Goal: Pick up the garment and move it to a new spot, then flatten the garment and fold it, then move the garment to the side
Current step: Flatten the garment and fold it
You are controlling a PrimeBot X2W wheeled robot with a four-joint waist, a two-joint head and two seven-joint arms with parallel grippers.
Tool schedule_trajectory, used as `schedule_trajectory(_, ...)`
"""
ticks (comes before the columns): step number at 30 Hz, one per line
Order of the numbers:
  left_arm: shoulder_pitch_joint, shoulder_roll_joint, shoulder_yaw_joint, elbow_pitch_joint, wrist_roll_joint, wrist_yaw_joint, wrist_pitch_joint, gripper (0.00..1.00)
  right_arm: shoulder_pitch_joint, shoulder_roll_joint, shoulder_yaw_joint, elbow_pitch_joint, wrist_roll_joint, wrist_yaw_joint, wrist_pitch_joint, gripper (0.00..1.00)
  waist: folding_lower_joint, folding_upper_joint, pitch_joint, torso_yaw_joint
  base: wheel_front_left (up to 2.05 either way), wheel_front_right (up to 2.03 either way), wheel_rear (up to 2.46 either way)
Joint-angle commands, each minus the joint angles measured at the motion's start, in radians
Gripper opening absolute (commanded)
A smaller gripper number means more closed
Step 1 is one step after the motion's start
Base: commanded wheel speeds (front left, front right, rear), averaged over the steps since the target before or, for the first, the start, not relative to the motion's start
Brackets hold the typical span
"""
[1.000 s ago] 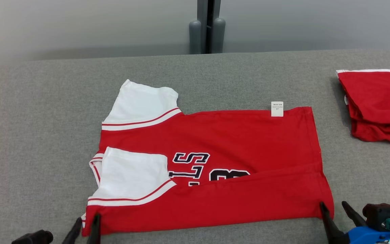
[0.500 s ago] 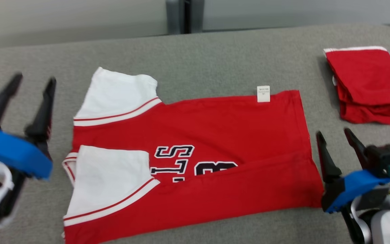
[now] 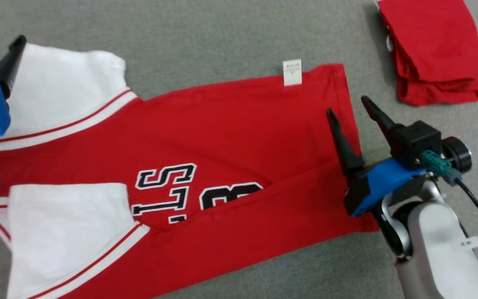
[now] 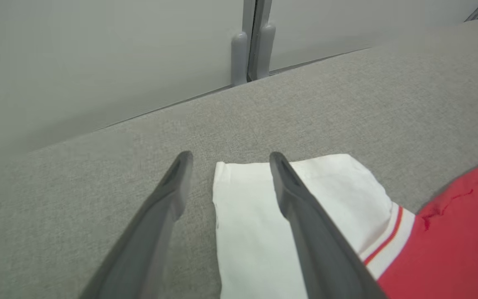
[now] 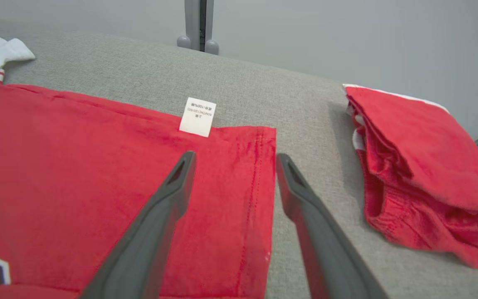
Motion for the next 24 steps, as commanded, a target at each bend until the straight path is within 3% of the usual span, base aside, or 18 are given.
schedule_trajectory(1, -0.031, 0.002, -0.006, 0.034, -0.005, -0.011, 0.017, 1.0, -0.032, -0.002, 0.017, 0.009, 0.007, 0.0, -0.009, 1.0, -0.0002, 0.0, 0.022, -0.014, 0.0, 0.0, 0.0)
schedule_trajectory(7, -0.096, 0.006, -0.023, 0.158, -0.007, -0.019, 0.075, 1.0, -0.079, -0.002, 0.063, 0.047, 0.027, 0.0, -0.037, 1.0, -0.0002, 0.0, 0.07, -0.059, 0.0, 0.0, 0.0)
schedule_trajectory(12, -0.115, 0.024, -0.029, 0.202, 0.011, -0.009, 0.097, 1.0, -0.092, -0.002, 0.078, 0.077, 0.047, 0.0, -0.061, 1.0, -0.0002, 0.0, 0.086, -0.085, 0.0, 0.0, 0.0)
schedule_trajectory(17, -0.098, 0.02, -0.059, 0.216, -0.01, -0.032, 0.138, 0.99, -0.097, -0.002, 0.079, 0.099, 0.055, 0.0, -0.075, 1.0, -0.0002, 0.0, 0.091, -0.092, 0.0, 0.0, 0.0)
schedule_trajectory(18, -0.097, 0.017, -0.068, 0.211, -0.012, -0.037, 0.143, 0.76, -0.1, -0.002, 0.075, 0.102, 0.054, 0.0, -0.076, 1.0, -0.0002, 0.0, 0.091, -0.09, 0.0, 0.0, 0.0)
schedule_trajectory(19, -0.096, 0.014, -0.075, 0.206, -0.01, -0.04, 0.147, 0.42, -0.105, -0.002, 0.07, 0.106, 0.051, 0.0, -0.076, 1.0, -0.0002, 0.0, 0.09, -0.087, 0.0, 0.0, 0.0)
schedule_trajectory(20, -0.095, 0.012, -0.082, 0.203, -0.01, -0.043, 0.154, 0.0, -0.11, -0.002, 0.066, 0.108, 0.046, 0.0, -0.075, 1.0, -0.0002, 0.0, 0.088, -0.084, 0.0, 0.0, 0.0)
schedule_trajectory(24, -0.116, 0.003, -0.095, 0.176, -0.003, -0.053, 0.129, 0.0, -0.134, -0.002, 0.055, 0.125, 0.026, 0.0, -0.056, 1.0, -0.0002, 0.0, 0.076, -0.061, 0.0, 0.0, 0.0)
